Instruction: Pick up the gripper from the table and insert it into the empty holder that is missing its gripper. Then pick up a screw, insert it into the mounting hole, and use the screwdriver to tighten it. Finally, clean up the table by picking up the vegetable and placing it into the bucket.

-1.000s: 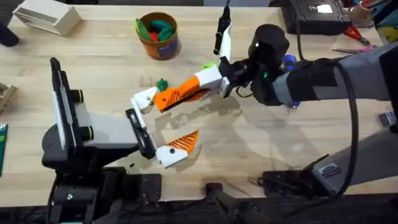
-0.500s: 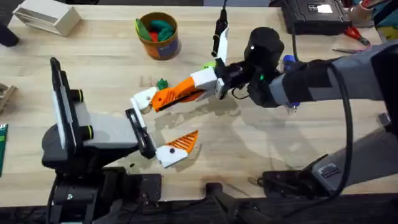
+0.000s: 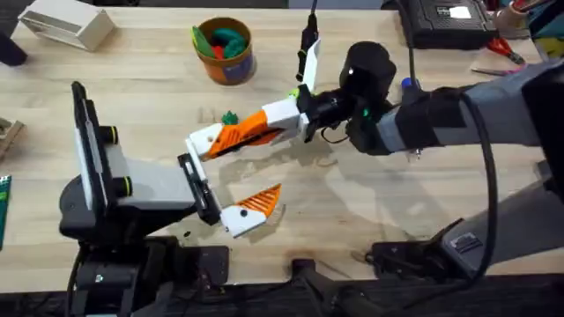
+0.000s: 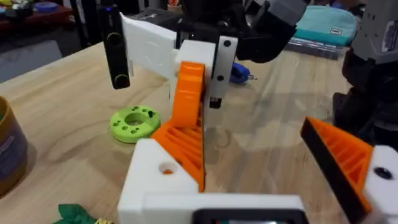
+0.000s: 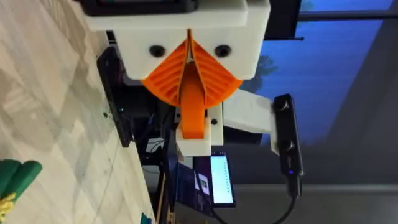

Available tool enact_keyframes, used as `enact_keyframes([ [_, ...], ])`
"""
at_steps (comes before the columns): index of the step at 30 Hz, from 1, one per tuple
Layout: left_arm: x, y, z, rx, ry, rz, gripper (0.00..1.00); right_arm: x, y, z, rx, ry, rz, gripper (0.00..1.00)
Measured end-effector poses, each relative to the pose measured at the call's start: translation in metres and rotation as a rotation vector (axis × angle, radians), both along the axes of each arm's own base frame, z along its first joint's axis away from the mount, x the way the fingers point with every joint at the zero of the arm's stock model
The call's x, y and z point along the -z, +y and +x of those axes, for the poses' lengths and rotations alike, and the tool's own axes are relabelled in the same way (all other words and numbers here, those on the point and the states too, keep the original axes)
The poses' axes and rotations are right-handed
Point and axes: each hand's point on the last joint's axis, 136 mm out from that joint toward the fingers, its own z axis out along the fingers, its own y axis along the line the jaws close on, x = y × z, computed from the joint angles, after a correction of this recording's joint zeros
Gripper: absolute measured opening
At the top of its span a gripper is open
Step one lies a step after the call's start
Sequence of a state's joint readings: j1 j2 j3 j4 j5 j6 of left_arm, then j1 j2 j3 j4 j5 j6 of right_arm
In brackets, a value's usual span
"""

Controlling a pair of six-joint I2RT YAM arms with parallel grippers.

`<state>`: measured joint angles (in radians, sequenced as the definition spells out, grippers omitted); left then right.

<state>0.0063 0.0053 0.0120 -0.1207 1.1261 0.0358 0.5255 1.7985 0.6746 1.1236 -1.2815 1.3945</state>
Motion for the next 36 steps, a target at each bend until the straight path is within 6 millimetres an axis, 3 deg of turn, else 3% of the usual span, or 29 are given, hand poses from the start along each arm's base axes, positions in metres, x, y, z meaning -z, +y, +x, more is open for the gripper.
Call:
enact_keyframes([
  [12, 0.0, 0.0, 0.0, -0.002, 0.007, -0.003, 0.985, 0.0, 0.011, -0.003, 0.018, -0.005, -0.002, 0.015],
  [33, 0.0, 0.001, 0.002, -0.012, 0.009, -0.004, 0.985, 0.001, 0.013, -0.001, 0.037, -0.006, -0.004, 0.019],
  [34, 0.0, 0.001, 0.002, -0.012, 0.009, -0.004, 0.985, 0.001, 0.013, -0.001, 0.036, 0.0, -0.006, 0.092],
  [36, 0.0, 0.001, 0.001, -0.007, 0.008, -0.004, 0.985, 0.002, 0.015, -0.001, 0.039, 0.004, -0.01, 0.378],
])
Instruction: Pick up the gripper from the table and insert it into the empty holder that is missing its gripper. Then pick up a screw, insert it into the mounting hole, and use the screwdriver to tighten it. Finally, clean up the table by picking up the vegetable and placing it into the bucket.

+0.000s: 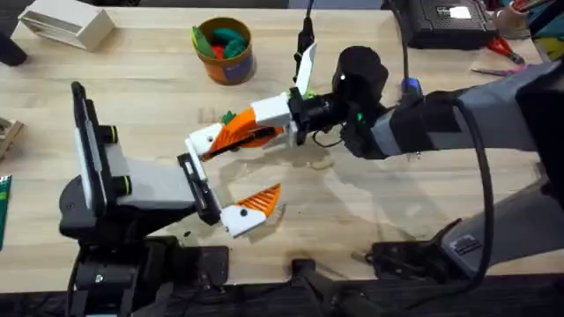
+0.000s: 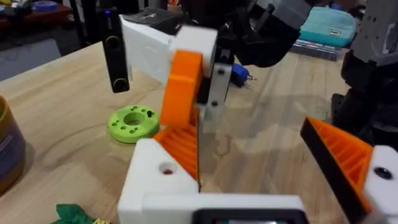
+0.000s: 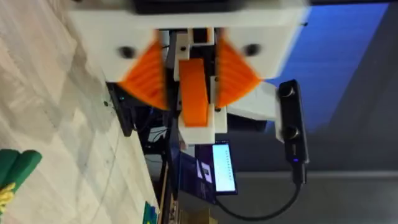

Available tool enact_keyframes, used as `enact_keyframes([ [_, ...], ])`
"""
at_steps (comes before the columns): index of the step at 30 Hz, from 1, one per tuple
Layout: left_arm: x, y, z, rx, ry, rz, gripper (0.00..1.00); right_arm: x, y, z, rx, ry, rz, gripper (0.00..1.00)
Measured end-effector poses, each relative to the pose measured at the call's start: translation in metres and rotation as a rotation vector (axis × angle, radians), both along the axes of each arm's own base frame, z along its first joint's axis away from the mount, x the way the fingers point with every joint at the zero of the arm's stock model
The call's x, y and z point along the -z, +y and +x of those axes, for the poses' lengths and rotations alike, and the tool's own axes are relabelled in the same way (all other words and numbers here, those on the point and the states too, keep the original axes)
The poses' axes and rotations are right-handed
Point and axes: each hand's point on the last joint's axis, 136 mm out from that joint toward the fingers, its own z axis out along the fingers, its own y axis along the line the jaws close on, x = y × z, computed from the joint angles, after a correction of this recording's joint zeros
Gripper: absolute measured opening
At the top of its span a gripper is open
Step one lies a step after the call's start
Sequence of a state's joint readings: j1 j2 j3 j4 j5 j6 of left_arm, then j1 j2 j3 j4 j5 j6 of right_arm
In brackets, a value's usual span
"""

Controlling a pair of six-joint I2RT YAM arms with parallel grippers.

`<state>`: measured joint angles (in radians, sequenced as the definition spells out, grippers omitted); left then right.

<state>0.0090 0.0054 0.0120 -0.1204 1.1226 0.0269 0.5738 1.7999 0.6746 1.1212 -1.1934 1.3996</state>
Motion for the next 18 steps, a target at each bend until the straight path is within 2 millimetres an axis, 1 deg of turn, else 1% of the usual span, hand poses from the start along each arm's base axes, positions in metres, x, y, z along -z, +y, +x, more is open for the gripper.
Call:
enact_keyframes([
  [2, 0.0, 0.0, -0.001, 0.003, 0.0, 0.0, 0.985, 0.0, 0.002, -0.002, -0.003, 0.0, 0.0, 0.676],
  [3, 0.0, 0.0, -0.001, 0.004, 0.0, 0.0, 0.985, 0.0, 0.002, -0.002, -0.004, -0.002, 0.0, 0.803],
  [4, 0.0, 0.0, -0.001, 0.004, 0.0, 0.0, 0.985, 0.0, 0.002, -0.003, -0.006, -0.001, 0.0, 0.844],
  [13, 0.0, 0.0, -0.001, 0.004, -0.002, 0.001, 0.985, 0.0, 0.001, -0.001, -0.001, -0.004, 0.0, 0.862],
  [15, 0.0, 0.0, -0.001, 0.004, -0.002, 0.001, 0.985, 0.0, -0.001, 0.003, 0.01, -0.013, 0.002, 0.863],
  [18, 0.0, 0.0, -0.001, 0.004, -0.002, 0.001, 0.985, 0.001, -0.01, 0.015, 0.045, -0.031, 0.003, 0.863],
])
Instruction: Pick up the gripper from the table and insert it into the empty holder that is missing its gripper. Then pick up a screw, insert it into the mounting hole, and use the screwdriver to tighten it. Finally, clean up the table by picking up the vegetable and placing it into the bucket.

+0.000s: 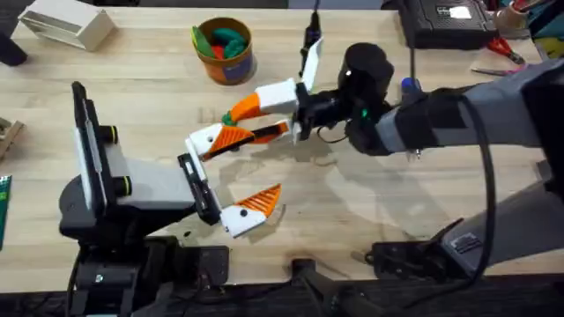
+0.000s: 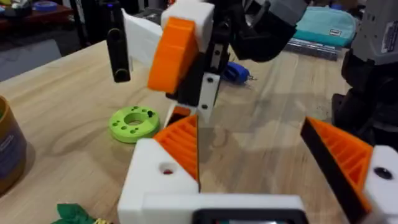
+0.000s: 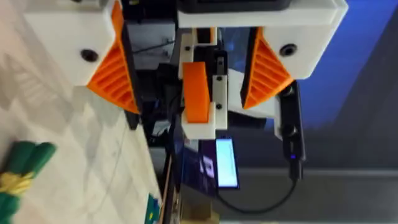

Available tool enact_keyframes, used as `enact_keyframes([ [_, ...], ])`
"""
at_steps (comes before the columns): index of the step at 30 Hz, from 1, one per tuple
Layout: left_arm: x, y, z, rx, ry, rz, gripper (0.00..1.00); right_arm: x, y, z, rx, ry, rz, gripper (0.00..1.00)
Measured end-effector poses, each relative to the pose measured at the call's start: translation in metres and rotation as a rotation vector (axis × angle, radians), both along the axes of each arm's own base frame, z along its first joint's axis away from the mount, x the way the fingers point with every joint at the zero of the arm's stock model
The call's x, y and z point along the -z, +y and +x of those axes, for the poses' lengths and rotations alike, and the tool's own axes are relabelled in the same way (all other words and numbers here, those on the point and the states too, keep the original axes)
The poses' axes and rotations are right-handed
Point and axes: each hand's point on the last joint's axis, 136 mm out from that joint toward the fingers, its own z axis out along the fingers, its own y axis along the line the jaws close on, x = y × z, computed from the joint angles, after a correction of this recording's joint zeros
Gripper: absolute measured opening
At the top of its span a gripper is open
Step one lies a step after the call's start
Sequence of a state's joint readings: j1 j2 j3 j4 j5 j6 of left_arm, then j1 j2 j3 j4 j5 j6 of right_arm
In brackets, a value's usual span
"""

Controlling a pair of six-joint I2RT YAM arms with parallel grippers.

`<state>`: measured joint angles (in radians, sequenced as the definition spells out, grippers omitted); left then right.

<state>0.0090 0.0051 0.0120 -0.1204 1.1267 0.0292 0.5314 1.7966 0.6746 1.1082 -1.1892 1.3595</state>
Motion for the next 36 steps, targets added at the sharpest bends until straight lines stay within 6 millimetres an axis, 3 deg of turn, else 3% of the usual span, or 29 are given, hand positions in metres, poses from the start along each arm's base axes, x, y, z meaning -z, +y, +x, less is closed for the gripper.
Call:
enact_keyframes([
  [6, 0.0, 0.0, 0.0, 0.0, 0.0, 0.0, 0.985, -0.015, -0.03, 0.019, 0.096, 0.004, -0.07, 0.864],
  [17, 0.0, 0.0, 0.0, 0.0, 0.0, 0.0, 0.985, -0.074, -0.09, 0.039, 0.257, -0.196, -0.289, 0.866],
  [26, 0.0, 0.0, 0.0, 0.0, 0.0, 0.0, 0.985, -0.086, -0.125, 0.043, 0.298, -0.408, -0.681, 0.866],
  [36, 0.0, 0.0, 0.0, 0.0, 0.0, 0.0, 0.985, -0.078, -0.16, 0.051, 0.267, -0.6, -1.17, 0.861],
])
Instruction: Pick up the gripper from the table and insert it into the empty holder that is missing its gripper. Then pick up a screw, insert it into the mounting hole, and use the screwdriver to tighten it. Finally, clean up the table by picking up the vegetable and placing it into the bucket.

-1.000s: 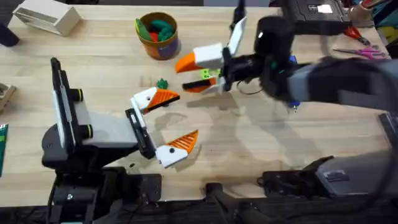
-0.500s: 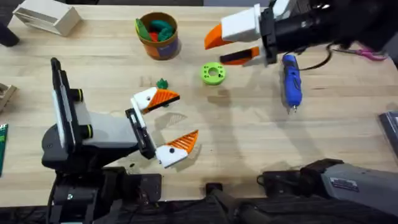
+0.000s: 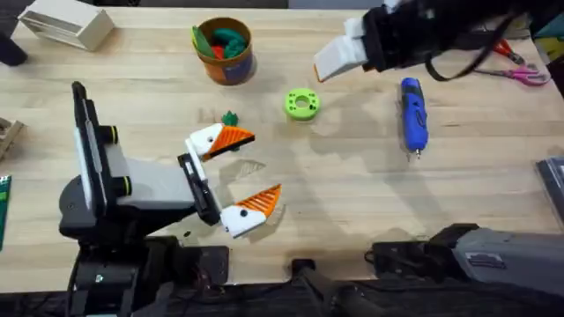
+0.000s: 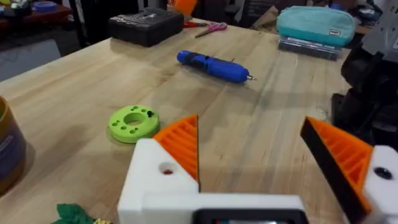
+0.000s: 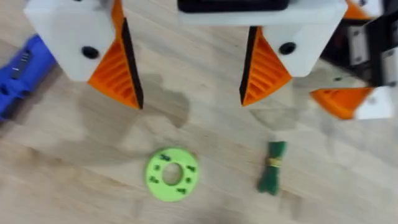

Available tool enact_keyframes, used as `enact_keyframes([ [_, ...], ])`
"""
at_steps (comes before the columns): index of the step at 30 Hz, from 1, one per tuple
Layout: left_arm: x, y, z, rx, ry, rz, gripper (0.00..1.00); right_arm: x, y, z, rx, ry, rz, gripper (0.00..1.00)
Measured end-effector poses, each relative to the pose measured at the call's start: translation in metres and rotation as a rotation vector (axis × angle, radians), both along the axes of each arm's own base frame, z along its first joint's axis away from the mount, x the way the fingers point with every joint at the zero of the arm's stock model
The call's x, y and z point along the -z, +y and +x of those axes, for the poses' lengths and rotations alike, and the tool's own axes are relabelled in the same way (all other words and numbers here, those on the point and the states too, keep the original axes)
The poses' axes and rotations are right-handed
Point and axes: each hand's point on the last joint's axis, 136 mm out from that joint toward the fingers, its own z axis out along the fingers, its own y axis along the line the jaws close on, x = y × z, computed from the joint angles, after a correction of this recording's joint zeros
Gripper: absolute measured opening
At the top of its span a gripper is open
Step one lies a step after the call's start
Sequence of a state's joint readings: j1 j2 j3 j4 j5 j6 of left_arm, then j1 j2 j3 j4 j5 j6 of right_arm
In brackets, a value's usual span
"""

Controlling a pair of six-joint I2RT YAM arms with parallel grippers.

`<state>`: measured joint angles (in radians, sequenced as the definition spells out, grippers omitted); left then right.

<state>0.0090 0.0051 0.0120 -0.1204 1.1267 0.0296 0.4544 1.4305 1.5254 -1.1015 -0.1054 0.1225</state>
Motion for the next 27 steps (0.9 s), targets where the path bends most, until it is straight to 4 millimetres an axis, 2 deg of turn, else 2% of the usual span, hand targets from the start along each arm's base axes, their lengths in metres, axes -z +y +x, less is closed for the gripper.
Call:
enact_keyframes([
  [3, 0.0, 0.0, 0.0, 0.0, 0.0, 0.0, 0.985, 0.011, -0.003, 0.008, -0.004, 0.012, -0.107, 0.861],
  [9, 0.0, 0.0, 0.0, 0.0, 0.001, 0.0, 0.985, 0.042, 0.004, 0.023, -0.029, 0.054, -0.222, 0.846],
  [13, 0.0, 0.0, 0.0, 0.0, 0.0, 0.0, 0.985, 0.061, 0.008, 0.029, -0.044, 0.083, -0.261, 0.834],
  [19, 0.0, 0.0, 0.0, 0.0, 0.0, 0.0, 0.985, 0.086, 0.014, 0.041, -0.044, 0.115, -0.286, 0.734],
  [27, 0.0, 0.0, 0.0, 0.0, 0.0, 0.0, 0.986, 0.116, 0.021, 0.052, -0.049, 0.155, -0.309, 0.692],
])
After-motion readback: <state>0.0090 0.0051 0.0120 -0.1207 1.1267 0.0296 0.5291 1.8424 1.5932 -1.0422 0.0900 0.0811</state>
